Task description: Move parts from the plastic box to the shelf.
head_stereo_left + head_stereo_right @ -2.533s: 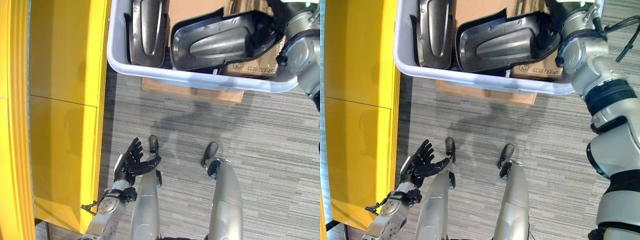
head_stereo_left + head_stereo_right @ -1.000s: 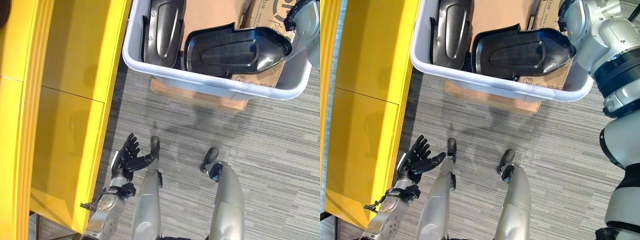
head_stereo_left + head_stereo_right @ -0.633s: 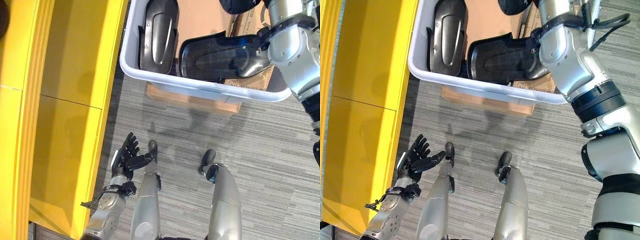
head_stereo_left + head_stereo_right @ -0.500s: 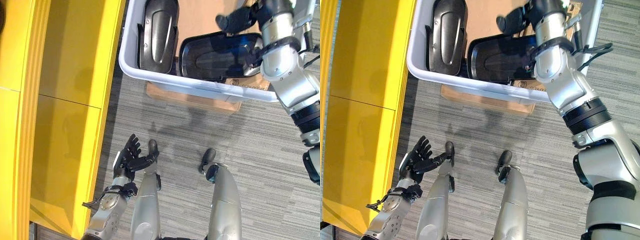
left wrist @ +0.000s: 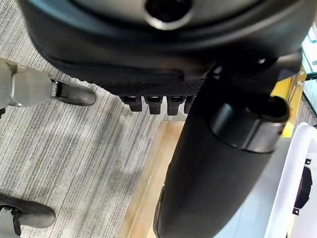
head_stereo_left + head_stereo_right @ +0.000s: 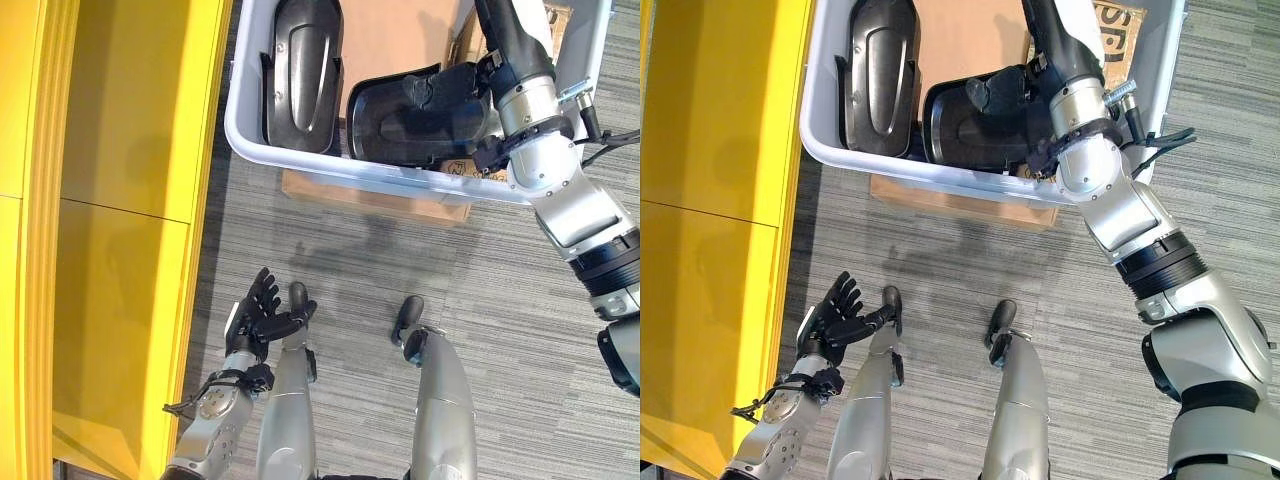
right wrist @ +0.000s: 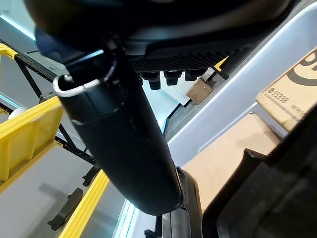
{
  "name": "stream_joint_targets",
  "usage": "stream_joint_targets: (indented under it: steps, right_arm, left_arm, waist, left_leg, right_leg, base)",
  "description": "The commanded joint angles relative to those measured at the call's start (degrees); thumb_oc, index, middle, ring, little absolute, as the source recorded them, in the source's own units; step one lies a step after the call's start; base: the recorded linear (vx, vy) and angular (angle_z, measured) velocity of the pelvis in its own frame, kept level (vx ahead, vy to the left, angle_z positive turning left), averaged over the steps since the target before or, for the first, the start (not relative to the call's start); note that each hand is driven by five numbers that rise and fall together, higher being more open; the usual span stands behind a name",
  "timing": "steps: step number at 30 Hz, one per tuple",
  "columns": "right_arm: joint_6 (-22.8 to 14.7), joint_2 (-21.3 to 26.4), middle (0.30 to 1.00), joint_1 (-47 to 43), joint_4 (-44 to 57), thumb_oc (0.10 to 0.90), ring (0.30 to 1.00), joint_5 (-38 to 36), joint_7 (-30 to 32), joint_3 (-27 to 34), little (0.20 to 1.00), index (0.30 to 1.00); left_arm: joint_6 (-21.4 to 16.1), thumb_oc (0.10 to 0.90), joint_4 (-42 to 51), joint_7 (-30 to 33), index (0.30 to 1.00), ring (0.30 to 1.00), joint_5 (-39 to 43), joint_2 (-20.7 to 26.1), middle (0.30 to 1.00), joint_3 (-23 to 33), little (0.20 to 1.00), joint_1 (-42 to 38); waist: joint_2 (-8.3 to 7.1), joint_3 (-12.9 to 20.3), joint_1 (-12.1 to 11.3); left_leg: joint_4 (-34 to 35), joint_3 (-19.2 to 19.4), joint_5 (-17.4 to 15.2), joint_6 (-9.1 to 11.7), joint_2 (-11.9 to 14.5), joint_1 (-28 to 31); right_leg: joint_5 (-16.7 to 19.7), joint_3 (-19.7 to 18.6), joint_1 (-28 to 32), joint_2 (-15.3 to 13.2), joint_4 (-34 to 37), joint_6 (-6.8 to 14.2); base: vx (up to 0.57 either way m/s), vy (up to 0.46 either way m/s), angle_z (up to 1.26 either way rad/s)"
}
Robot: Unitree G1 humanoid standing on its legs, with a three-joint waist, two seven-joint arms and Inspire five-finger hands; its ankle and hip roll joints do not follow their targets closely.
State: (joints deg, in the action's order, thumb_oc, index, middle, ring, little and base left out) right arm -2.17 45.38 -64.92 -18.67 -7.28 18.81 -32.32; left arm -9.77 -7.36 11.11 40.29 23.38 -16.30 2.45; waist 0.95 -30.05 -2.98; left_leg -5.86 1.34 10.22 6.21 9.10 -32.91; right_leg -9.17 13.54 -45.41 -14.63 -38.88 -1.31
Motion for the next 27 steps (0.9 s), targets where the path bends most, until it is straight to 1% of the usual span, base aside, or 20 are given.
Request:
stream_joint_targets:
  steps: [1, 2, 4, 6, 11, 17, 22, 24, 27]
  right_arm:
    - [-6.19, 2.05, 1.0, -5.07, 4.45, 0.9, 1.0, -4.98, 0.08, 3.39, 1.0, 1.0]
    - [-6.19, 2.05, 1.0, -5.04, 4.46, 0.9, 1.0, -4.98, 0.07, 3.42, 1.0, 1.0]
    - [-6.93, 1.88, 1.0, -3.16, 5.8, 0.9, 1.0, -8.28, -1.09, 3.84, 1.0, 1.0]
    - [-7.15, 1.98, 1.0, -2.34, 6.85, 0.9, 1.0, -9.3, -1.59, 4.14, 1.0, 1.0]
    - [-8.91, 2.54, 1.0, 2.65, 13.54, 0.9, 1.0, -15.04, -3.51, 6.0, 1.0, 1.0]
    - [-11.27, 2.12, 1.0, 9.15, 22.05, 0.9, 1.0, -23.63, -5.56, 8.43, 1.0, 1.0]
    - [-11.57, 2.91, 1.0, 11.56, 25.77, 0.9, 1.0, -27.5, -6.66, 8.24, 1.0, 1.0]
    - [-11.57, 2.91, 1.0, 11.57, 25.78, 0.9, 1.0, -27.5, -6.67, 8.25, 1.0, 1.0]
    - [-11.57, 3.86, 1.0, 12.33, 26.56, 0.9, 1.0, -30.32, -6.67, 8.05, 1.0, 1.0]
  left_arm:
    - [-2.1, 0.9, 3.93, 1.34, 1.0, 1.0, 0.75, 0.41, 1.0, 1.97, 1.0, 2.63]
    - [-2.11, 0.9, 3.92, 1.34, 1.0, 1.0, 0.75, 0.42, 1.0, 1.96, 1.0, 2.63]
    - [-1.86, 0.9, 3.73, 1.31, 1.0, 1.0, 1.07, 0.19, 1.0, 2.04, 1.0, 2.74]
    - [-1.79, 0.9, 3.5, 1.4, 1.0, 1.0, 1.12, 0.13, 1.0, 2.04, 1.0, 2.81]
    - [-1.24, 0.9, 3.78, 1.76, 1.0, 1.0, 1.18, 0.07, 1.0, 2.09, 1.0, 3.14]
    - [-0.55, 0.9, 4.38, 2.55, 1.0, 1.0, 1.41, 0.13, 1.0, 2.0, 1.0, 3.68]
    - [0.04, 0.9, 4.78, 3.24, 1.0, 1.0, 0.99, 0.55, 1.0, 1.89, 1.0, 4.0]
    - [0.04, 0.9, 4.78, 3.24, 1.0, 1.0, 0.99, 0.55, 1.0, 1.89, 1.0, 4.0]
    - [0.13, 0.9, 5.02, 3.72, 1.0, 1.0, 1.07, 0.55, 1.0, 1.81, 1.0, 3.94]
  waist:
    - [-1.75, 0.26, -0.27]
    - [-1.76, 0.26, -0.29]
    - [-1.97, 0.26, -0.03]
    - [-2.11, 0.26, 0.07]
    - [-2.66, 0.26, 0.54]
    - [-3.3, 0.26, 1.13]
    - [-3.77, 0.26, 1.4]
    - [-3.77, 0.26, 1.4]
    - [-3.95, 0.26, 1.64]
  left_leg:
    - [-5.62, -1.78, -10.03, 0.22, 1.58, 3.57]
    - [-5.62, -1.77, -10.03, 0.22, 1.58, 3.58]
    - [-5.57, -1.67, -10.0, 0.22, 1.62, 3.58]
    - [-5.57, -1.66, -9.99, 0.21, 1.65, 3.58]
    - [-5.47, -1.51, -10.03, 0.22, 1.66, 3.65]
    - [-5.44, -1.5, -10.05, 0.21, 1.69, 3.85]
    - [-5.35, -1.31, -10.02, 0.23, 1.75, 3.88]
    - [-5.34, -1.3, -10.02, 0.23, 1.75, 3.88]
    - [-5.53, -1.22, -10.04, 0.24, 1.73, 3.72]
  right_leg:
    - [1.73, -5.64, 3.4, 1.52, 7.12, 6.88]
    - [1.73, -5.64, 3.4, 1.52, 7.12, 6.88]
    - [1.84, -5.57, 3.52, 1.55, 7.35, 6.87]
    - [1.89, -5.56, 3.49, 1.56, 7.36, 6.89]
    - [1.99, -5.51, 3.45, 1.58, 7.47, 6.97]
    - [2.14, -5.6, 3.35, 1.62, 7.38, 6.98]
    - [2.39, -5.61, 3.4, 1.71, 7.71, 7.05]
    - [2.39, -5.61, 3.4, 1.72, 7.71, 7.05]
    - [2.58, -5.75, 3.36, 1.73, 7.77, 7.07]
  base:
    - [0.0, 0.0, 0.0]
    - [0.0, 0.0, 0.0]
    - [0.0, 0.0, 0.0]
    - [0.0, 0.0, 0.0]
    - [0.0, 0.0, 0.0]
    - [0.0, 0.0, -0.01]
    - [0.0, 0.0, 0.0]
    - [0.0, 0.0, 0.0]
    - [0.0, 0.0, 0.0]
